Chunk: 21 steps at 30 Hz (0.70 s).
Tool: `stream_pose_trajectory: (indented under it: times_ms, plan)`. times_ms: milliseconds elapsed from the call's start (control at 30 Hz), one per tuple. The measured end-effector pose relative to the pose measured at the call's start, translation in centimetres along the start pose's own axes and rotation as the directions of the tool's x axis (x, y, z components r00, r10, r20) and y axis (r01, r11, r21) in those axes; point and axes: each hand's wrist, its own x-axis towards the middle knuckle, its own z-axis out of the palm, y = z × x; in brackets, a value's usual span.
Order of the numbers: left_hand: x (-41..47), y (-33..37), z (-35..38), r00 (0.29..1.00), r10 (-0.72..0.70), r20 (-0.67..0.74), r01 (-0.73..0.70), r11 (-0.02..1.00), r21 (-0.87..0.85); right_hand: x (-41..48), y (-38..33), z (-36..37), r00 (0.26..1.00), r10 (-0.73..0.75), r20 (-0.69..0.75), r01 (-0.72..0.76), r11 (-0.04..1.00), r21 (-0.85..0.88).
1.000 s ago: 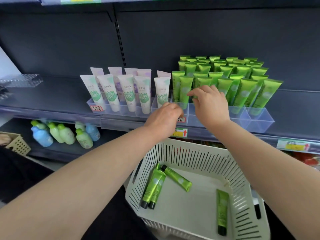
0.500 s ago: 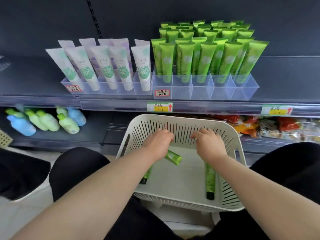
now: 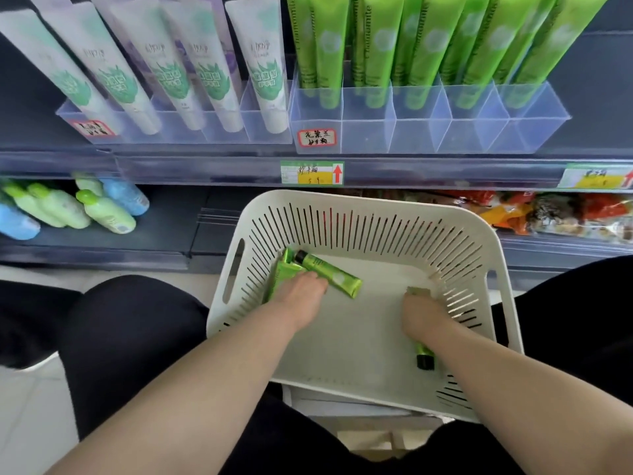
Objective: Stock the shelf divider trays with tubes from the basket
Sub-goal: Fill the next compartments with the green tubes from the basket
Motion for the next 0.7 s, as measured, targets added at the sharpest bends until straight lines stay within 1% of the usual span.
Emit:
stream_pose_trajectory:
  times_ms: [100, 200, 233, 333, 433, 533, 600, 700]
  plan:
    - [0.0, -0.4, 0.7, 0.999, -0.03, -0.016, 0.03, 0.999, -0.02, 0.2, -0.8, 0.6, 0.998, -0.051, -0.021, 0.051, 0.998, 0.043]
    - [0.1, -0.4, 1.4, 0.999, -0.044, 0.028, 0.045, 0.998, -0.033, 0.5, -1.4, 0.9, 0.989, -0.137, -0.059, 0.14, 0.989, 0.053]
    - [0.1, -0.3, 1.5, 0.998, -0.041, 0.04, 0.043, 0.998, -0.037, 0.7, -1.5, 0.9, 0.986, -0.146, -0.082, 0.15, 0.987, 0.052]
    - [0.2, -0.1, 1.8, 0.999, -0.025, 0.033, 0.027, 0.999, -0.044, 1.2, -1.5, 0.8, 0.981, -0.106, -0.162, 0.115, 0.992, 0.048]
    - [0.1, -0.1, 1.8, 0.999, -0.03, 0.026, 0.032, 0.998, -0.054, 1.3, -1.3, 1.2, 0.974, -0.104, -0.203, 0.11, 0.994, 0.022]
    - [0.2, -0.3, 1.8, 0.999, -0.042, 0.032, 0.044, 0.997, -0.065, 1.2, -1.5, 1.2, 0.979, -0.12, -0.165, 0.123, 0.992, 0.005]
    - [0.2, -0.3, 1.8, 0.998, -0.049, 0.032, 0.051, 0.997, -0.062, 1.0, -1.7, 0.7, 0.977, -0.167, -0.131, 0.167, 0.986, -0.01]
    - [0.4, -0.1, 1.7, 0.999, -0.048, 0.018, 0.05, 0.996, -0.069, 0.2, -2.1, -1.6, 0.969, -0.204, -0.142, 0.211, 0.977, 0.038]
